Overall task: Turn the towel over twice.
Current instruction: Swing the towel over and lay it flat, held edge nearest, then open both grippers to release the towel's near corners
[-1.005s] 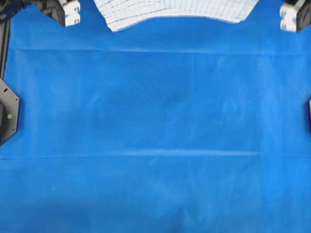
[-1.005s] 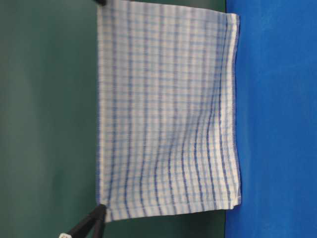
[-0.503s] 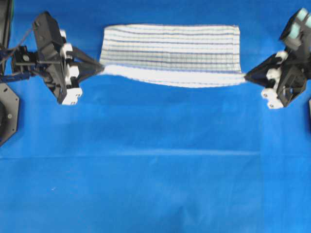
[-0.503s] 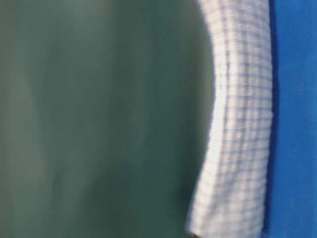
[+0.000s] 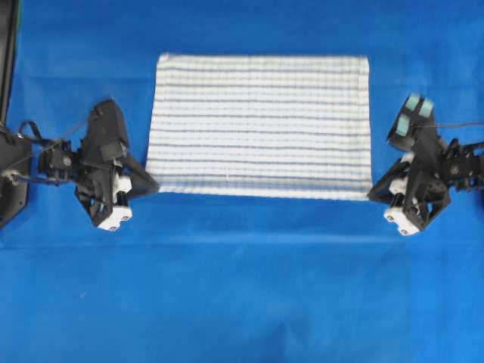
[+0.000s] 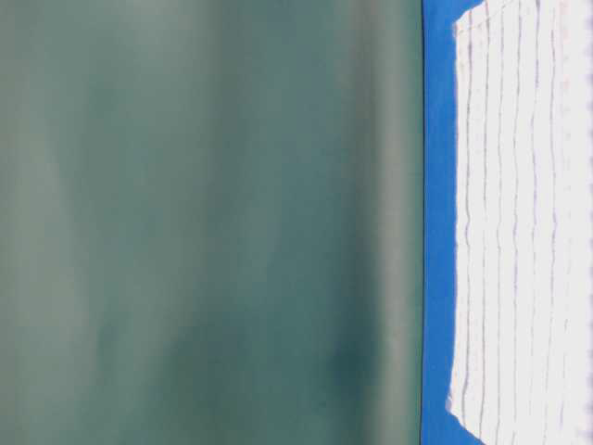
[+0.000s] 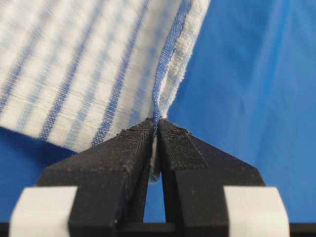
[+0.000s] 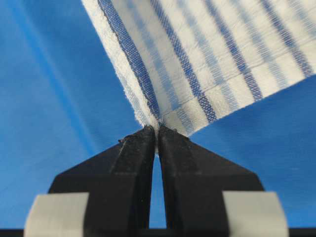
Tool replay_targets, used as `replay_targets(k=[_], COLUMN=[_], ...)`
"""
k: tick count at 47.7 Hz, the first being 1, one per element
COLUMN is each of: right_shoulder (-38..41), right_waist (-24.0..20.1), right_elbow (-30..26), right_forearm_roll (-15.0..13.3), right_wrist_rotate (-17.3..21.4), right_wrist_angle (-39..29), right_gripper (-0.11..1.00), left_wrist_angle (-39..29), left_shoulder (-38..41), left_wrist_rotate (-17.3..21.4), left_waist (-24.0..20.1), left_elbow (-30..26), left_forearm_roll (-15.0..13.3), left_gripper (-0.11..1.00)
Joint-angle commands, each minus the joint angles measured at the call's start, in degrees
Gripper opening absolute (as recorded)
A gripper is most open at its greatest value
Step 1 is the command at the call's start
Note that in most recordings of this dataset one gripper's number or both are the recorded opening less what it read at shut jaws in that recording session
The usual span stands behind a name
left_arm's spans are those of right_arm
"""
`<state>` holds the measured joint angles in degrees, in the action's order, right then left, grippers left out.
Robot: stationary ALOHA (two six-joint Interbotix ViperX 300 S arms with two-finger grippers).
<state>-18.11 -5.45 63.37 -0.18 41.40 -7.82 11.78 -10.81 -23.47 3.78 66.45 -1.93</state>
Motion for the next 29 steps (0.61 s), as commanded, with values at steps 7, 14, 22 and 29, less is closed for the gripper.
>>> replay_targets(k=[7, 14, 22, 29], right_shoulder=[3.25, 4.92, 6.24, 6.24], right_waist=[-4.22, -6.59, -7.21, -7.21], right_elbow=[-2.72, -3.69, -4.04, -4.13], right_forearm_roll=[0.09, 0.09, 0.09, -0.09], right_wrist_rotate=[1.23, 2.29, 2.55, 2.55], right_wrist_angle=[0.53, 0.53, 1.41, 1.76], right_gripper=[0.05, 0.05, 0.05, 0.05], left_wrist_angle=[3.25, 4.04, 4.04, 3.52], left_shoulder=[4.31, 6.06, 6.59, 6.50], left_wrist_rotate=[-1.49, -3.16, -3.34, -3.43], left_waist=[5.10, 8.00, 8.44, 8.44], left_elbow=[-0.97, -1.67, -2.20, -2.29], left_forearm_roll=[-0.09, -0.09, -0.09, -0.18], left_gripper=[0.03, 0.03, 0.03, 0.03])
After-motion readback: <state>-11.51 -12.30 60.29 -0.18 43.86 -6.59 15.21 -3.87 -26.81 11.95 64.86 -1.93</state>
